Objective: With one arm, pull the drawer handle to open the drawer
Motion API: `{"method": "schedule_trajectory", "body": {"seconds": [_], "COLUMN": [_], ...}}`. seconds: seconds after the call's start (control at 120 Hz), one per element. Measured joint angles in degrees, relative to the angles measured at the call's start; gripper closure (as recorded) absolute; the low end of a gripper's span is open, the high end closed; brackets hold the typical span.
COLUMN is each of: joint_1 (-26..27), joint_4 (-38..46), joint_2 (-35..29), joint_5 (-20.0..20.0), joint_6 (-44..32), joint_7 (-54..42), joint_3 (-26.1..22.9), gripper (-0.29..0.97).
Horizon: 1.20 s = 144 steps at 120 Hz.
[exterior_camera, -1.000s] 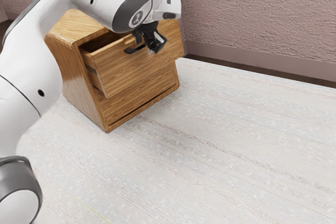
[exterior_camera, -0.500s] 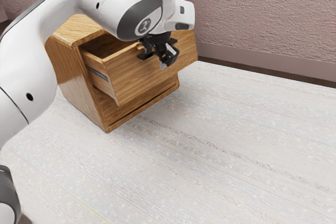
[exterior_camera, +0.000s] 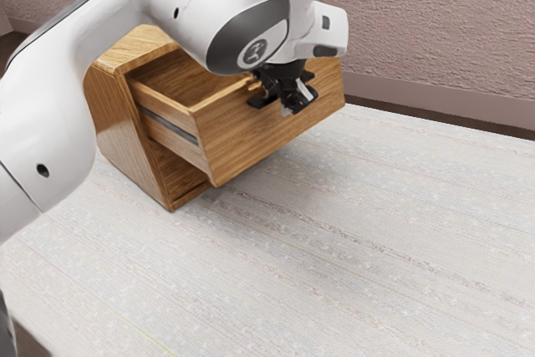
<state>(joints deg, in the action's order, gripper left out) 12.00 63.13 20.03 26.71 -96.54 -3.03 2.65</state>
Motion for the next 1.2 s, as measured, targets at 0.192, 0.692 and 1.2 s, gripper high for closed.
{"method": "schedule_trajectory", "body": {"seconds": [0.192,0.692,1.2], "joint_1": [1.6,2.63,-16.48], "joint_4": [0.0,-0.88,-0.11], "joint_2": [-0.13,-0.66,-17.95], "joint_5": [-0.1,0.0,-15.35], "joint_6": [0.02,0.23,22.1], "joint_7": [0.9,2.28,-10.32], "joint_3": [0.05,-0.07,-3.23], "gripper": [0.54,0.41,0.08]}}
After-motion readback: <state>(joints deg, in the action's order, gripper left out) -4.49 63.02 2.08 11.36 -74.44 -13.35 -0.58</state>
